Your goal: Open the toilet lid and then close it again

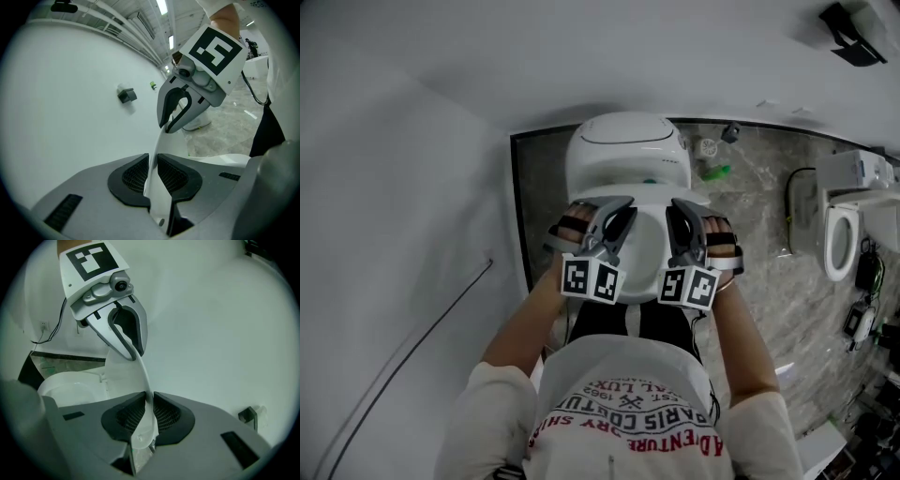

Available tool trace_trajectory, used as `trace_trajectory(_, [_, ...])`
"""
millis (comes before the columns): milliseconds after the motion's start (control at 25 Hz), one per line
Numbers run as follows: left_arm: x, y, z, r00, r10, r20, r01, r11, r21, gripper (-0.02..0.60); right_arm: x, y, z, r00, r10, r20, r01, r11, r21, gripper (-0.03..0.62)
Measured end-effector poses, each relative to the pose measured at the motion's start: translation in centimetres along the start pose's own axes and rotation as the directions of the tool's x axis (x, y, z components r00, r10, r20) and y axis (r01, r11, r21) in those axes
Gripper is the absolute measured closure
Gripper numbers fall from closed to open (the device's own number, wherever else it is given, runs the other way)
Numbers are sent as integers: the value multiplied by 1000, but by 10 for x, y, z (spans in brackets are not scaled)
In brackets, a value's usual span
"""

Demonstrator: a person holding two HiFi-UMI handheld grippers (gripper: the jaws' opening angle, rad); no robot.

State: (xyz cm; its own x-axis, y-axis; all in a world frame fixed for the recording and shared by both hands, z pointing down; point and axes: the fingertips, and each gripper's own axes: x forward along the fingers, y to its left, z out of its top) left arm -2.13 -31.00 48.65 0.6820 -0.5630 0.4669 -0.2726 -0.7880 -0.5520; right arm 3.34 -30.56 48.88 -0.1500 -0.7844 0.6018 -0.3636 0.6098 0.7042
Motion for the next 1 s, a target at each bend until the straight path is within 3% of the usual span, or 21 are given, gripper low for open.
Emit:
trace_trajectory(560, [52, 63, -15, 998, 38, -52, -42, 996, -79, 500, 60, -52, 3, 993, 74, 91, -72, 997, -25, 557])
trace_trajectory(1000, [93, 101, -38, 994, 17, -109, -32, 989, -143, 496, 110, -80, 3, 978, 140, 151, -132, 989, -61, 557])
